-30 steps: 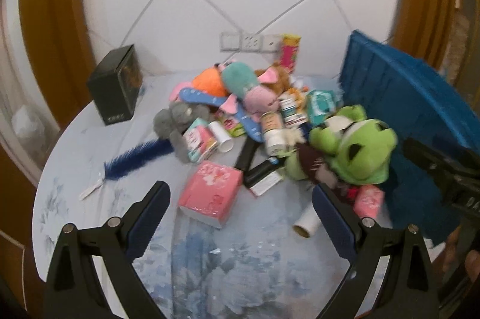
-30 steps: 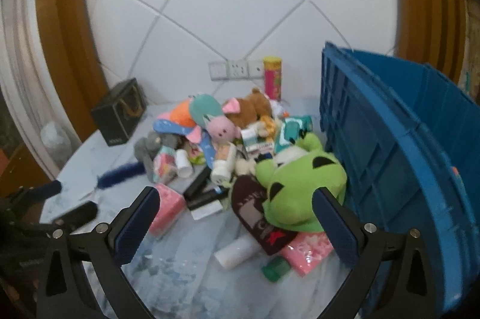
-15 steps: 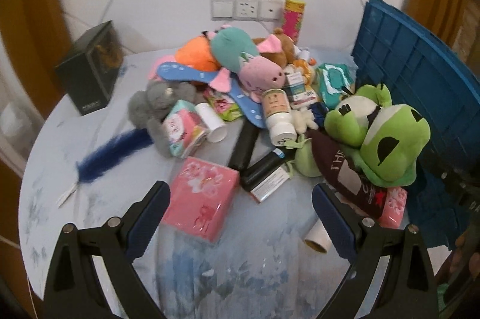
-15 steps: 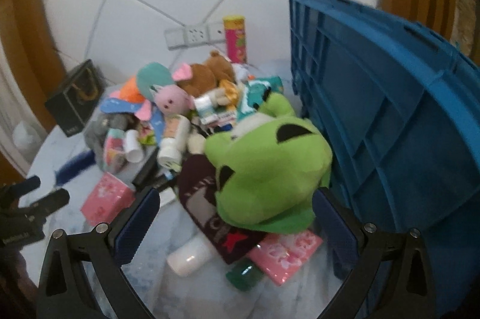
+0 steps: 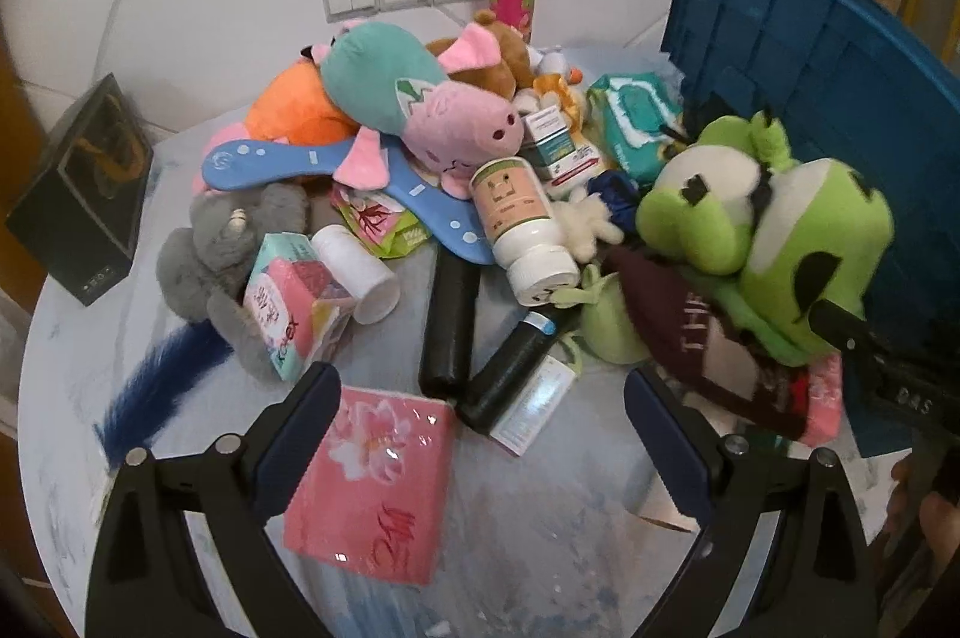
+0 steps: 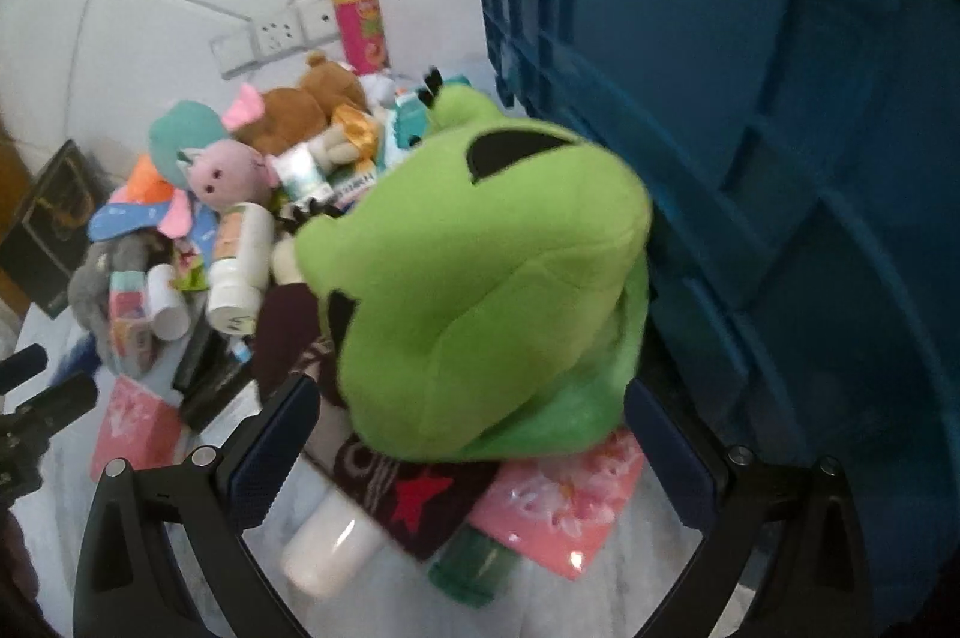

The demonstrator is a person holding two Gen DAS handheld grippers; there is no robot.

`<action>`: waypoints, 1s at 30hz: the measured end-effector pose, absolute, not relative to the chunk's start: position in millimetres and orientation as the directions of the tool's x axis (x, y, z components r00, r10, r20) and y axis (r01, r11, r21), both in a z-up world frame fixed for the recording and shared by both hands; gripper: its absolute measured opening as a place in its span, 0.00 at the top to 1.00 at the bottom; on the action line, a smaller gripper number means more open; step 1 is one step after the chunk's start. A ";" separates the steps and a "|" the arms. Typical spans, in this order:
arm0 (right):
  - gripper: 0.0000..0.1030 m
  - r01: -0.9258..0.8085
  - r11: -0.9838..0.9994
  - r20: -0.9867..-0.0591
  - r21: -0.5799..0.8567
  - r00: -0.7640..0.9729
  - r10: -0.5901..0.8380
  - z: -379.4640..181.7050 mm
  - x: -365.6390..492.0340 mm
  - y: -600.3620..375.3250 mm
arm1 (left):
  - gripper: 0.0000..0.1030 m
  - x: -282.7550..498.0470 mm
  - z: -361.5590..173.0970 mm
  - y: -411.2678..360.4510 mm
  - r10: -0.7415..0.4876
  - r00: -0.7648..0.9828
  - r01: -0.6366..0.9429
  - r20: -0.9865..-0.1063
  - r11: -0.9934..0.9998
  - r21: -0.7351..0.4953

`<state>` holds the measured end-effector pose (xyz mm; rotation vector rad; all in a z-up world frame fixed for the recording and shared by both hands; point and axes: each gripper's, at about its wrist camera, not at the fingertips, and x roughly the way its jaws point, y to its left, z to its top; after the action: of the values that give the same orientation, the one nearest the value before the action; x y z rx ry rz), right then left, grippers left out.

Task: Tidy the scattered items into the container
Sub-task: 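Reach both grippers to the large green frog plush beside the crate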

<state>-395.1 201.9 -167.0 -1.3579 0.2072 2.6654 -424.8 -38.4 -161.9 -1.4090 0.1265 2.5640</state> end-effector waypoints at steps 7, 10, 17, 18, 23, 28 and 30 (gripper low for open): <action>0.01 -0.116 -0.968 -0.824 0.221 -0.553 -0.122 -189.0 -426.3 173.1 | 0.06 -444.1 -173.5 -68.0 0.117 -0.513 -0.202 -0.850 -0.979 -0.013; 0.05 -0.006 -0.942 -0.779 0.335 -0.564 -0.273 -178.1 -425.9 138.4 | 0.06 -448.0 -169.8 -90.3 0.103 -0.526 -0.173 -0.844 -0.985 -0.013; 0.07 0.138 -0.921 -0.735 0.363 -0.565 -0.374 -148.2 -416.0 75.1 | 0.06 -441.6 -158.9 -138.7 0.076 -0.557 -0.107 -0.827 -0.994 -0.019; 0.07 0.142 -0.930 -0.734 0.339 -0.579 -0.355 -141.1 -410.3 73.0 | 0.06 -440.8 -158.5 -140.3 0.085 -0.555 -0.103 -0.827 -0.994 -0.033; 0.45 0.079 -0.985 -0.738 0.154 -0.654 -0.168 -106.1 -377.1 93.6 | 0.06 -433.6 -155.1 -106.8 0.160 -0.549 -0.153 -0.820 -0.984 -0.090; 0.53 -0.004 -0.994 -0.752 0.108 -0.654 -0.079 -104.0 -368.8 149.5 | 0.06 -419.9 -159.9 -30.0 0.256 -0.522 -0.259 -0.813 -0.956 -0.135; 0.53 -0.005 -0.994 -0.752 0.110 -0.654 -0.080 -103.8 -370.3 169.4 | 0.06 -415.0 -166.7 2.4 0.289 -0.505 -0.297 -0.814 -0.943 -0.150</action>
<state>-370.3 169.4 -103.8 -1.3222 0.1631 2.8902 -415.0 2.4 -166.7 -1.3309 0.0130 2.4661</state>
